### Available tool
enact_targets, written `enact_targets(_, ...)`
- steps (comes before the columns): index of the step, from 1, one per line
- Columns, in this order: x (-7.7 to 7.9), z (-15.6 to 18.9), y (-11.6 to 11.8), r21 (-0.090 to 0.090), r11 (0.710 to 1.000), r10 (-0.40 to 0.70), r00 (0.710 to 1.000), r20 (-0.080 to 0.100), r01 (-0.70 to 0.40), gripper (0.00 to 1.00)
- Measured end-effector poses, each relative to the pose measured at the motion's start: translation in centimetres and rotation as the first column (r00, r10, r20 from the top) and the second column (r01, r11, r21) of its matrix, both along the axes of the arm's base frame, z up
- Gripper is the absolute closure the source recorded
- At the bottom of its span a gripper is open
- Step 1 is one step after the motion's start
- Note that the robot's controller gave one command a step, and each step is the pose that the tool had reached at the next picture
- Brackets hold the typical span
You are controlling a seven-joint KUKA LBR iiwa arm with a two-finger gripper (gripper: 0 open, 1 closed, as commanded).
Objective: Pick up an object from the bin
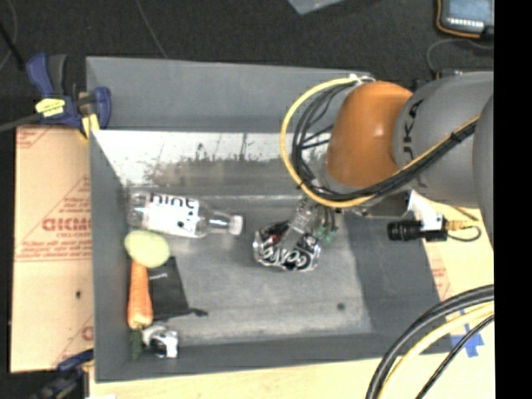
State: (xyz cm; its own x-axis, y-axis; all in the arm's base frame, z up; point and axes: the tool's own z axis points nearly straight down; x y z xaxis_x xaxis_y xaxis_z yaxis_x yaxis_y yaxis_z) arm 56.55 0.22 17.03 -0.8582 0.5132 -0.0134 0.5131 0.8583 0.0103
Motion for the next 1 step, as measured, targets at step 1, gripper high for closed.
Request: enact_targets(1,0.36,0.46,-1.00,-0.002,1.000,0.016,1.000,-0.004,-0.016,1.00)
